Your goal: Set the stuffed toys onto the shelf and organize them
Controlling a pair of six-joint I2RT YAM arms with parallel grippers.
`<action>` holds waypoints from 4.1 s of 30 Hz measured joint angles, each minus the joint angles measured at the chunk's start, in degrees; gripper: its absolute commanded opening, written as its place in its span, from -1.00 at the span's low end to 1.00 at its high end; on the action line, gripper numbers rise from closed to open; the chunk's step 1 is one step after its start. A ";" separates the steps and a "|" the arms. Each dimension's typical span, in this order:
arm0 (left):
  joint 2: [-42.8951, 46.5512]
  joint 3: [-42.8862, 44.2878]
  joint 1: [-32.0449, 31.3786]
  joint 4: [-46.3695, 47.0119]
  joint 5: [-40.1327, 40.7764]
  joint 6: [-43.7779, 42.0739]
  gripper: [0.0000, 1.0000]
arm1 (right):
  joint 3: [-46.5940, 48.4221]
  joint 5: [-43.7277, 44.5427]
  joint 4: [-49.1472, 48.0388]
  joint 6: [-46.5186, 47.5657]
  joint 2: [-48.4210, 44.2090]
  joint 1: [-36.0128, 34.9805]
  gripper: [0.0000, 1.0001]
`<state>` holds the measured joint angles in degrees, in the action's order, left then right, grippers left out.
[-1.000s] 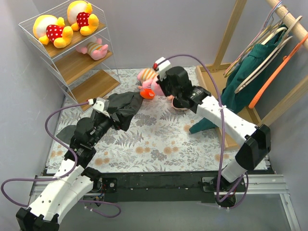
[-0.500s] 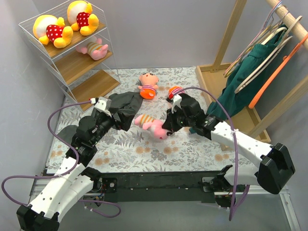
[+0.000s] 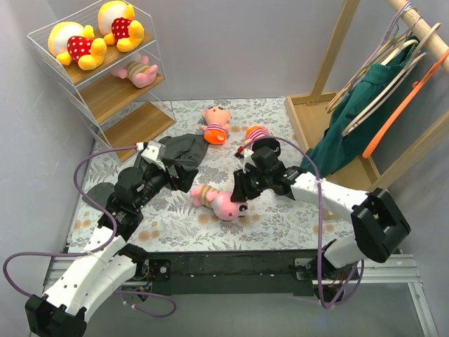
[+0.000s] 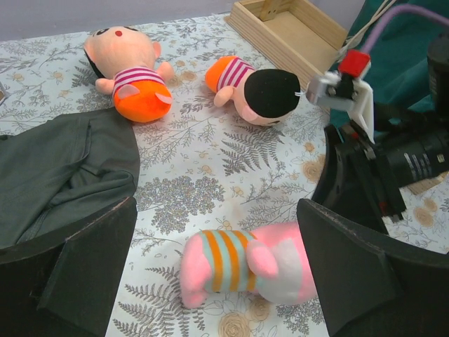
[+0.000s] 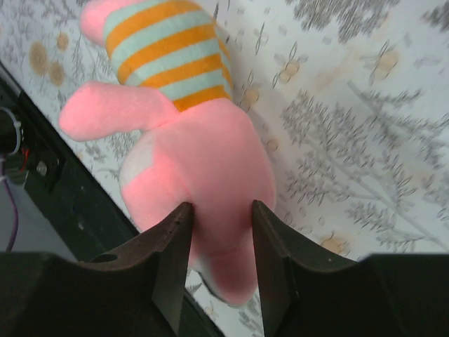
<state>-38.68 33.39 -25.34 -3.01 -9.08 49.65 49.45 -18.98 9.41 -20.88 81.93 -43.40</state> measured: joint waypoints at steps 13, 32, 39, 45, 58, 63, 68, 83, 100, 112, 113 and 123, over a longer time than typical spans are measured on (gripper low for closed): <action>0.17 0.00 0.00 0.00 0.11 -0.17 0.96 | 16.09 16.65 8.41 -1.57 5.77 3.13 0.28; 2.97 0.00 0.00 0.04 0.79 -0.15 0.96 | 8.00 34.91 8.37 -37.09 5.79 -9.27 0.25; 2.73 0.00 0.00 0.28 0.66 -0.17 0.94 | 8.04 35.36 5.44 -33.55 8.07 -10.08 -0.55; -1.16 0.39 0.00 0.61 -2.56 -1.31 0.87 | 8.98 29.59 4.66 -15.30 8.07 -6.71 -0.97; -11.47 9.92 -0.15 -3.76 -18.97 -13.25 0.36 | 17.53 3.17 21.75 20.83 6.82 6.16 -0.97; -11.17 11.41 -0.81 -7.15 -28.44 -23.63 0.06 | 20.17 -5.35 26.43 26.08 7.08 7.10 -0.97; -7.17 10.86 -1.81 -12.87 -37.16 -37.53 0.23 | 27.43 -12.48 30.42 28.89 11.19 8.39 -0.97; -0.31 10.60 -5.97 -30.12 -45.03 -62.14 -0.01 | 42.36 -27.87 34.27 28.55 17.00 11.58 -0.97; -6.93 10.95 -12.04 -29.29 -32.11 -70.93 0.08 | 46.03 -33.55 35.30 27.06 18.36 11.89 -0.97; -8.33 14.91 -13.44 -34.51 -27.91 -73.18 -0.02 | 46.03 -34.40 37.33 28.83 19.58 12.94 -0.97; -8.37 14.95 -13.49 -34.80 -27.71 -73.22 -0.03 | 46.03 -34.49 37.33 28.83 19.58 13.07 -0.97; -10.19 14.99 -14.80 -35.56 -25.75 -72.94 -1.00 | 46.03 -35.60 37.59 28.70 19.61 13.77 -0.75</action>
<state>-48.86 48.38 -40.14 -38.57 -34.83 -23.29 95.48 -54.59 47.00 7.81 101.54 -29.63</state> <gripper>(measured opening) 0.031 0.028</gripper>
